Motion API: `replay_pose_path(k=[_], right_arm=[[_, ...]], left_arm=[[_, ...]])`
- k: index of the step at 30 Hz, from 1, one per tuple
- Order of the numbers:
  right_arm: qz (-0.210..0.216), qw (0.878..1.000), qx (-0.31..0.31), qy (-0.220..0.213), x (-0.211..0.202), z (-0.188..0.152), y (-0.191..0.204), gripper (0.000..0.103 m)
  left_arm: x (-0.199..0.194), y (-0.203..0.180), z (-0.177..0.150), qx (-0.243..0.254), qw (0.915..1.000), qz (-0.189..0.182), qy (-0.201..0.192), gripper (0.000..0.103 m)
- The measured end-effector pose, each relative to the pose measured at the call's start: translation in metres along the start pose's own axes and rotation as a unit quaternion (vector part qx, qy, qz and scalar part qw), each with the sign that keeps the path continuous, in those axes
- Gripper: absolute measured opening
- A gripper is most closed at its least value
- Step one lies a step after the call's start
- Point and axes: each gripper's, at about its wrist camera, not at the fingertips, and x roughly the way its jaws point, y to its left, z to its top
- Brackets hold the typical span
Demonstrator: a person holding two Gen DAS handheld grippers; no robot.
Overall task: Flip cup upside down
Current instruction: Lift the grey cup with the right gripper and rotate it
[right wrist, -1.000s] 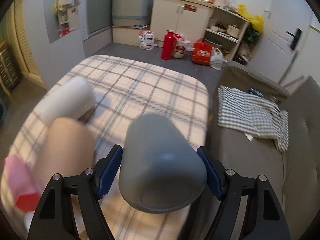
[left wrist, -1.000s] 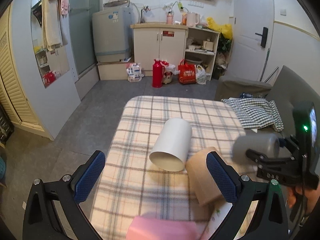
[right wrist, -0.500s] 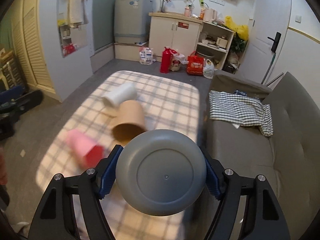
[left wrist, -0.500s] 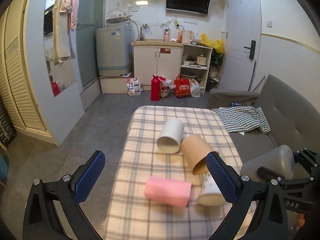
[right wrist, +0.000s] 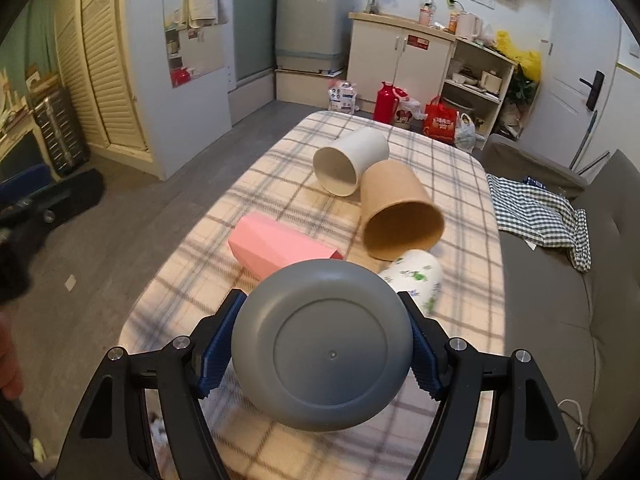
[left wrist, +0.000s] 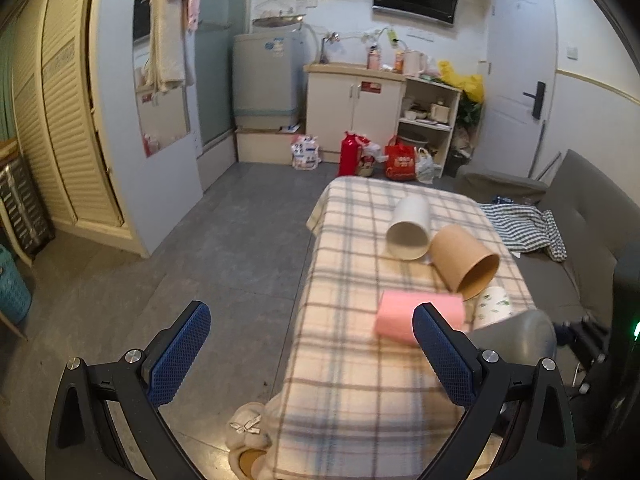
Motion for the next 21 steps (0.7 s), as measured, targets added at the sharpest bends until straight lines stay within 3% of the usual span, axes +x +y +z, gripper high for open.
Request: replay_pose_path(k=[2, 7, 13, 21], right_arm=[[-0.008, 1.000, -0.004, 0.023, 0.011, -0.016, 0.006, 0.074], [0.010, 0.999, -0.011, 0.035, -0.004, -0.046, 0.012, 0.073], [0.014, 0.995, 0.025, 0.098, 0.000, -0.082, 0.003, 0.072], [0.019, 0.994, 0.057, 0.094, 0.014, -0.072, -0.004, 0.072]], left_arm=[[0.007, 0.005, -0.003, -0.006, 0.9999, 0.001, 0.011, 0.103], [0.013, 0.008, -0.014, -0.014, 0.9996, -0.002, 0.025, 0.103], [0.011, -0.004, -0.024, -0.003, 0.9995, -0.008, 0.030, 0.103], [0.004, -0.019, -0.035, 0.012, 0.9994, 0.000, 0.032, 0.103]])
